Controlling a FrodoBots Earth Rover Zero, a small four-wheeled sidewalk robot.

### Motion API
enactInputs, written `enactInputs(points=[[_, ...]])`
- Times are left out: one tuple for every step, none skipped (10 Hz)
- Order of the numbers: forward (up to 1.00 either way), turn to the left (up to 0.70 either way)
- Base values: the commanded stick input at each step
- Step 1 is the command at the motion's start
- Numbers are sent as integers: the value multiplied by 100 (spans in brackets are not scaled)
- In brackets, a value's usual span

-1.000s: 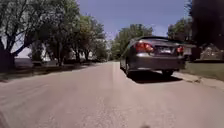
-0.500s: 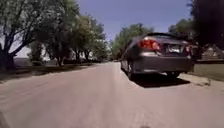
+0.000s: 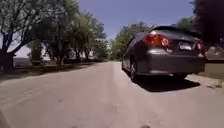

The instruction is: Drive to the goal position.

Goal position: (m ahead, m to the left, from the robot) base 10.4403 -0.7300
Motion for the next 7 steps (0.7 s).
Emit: enactInputs(points=[[70,0],[70,0],[70,0],[70,0],[70,0],[70,0],[70,0]])
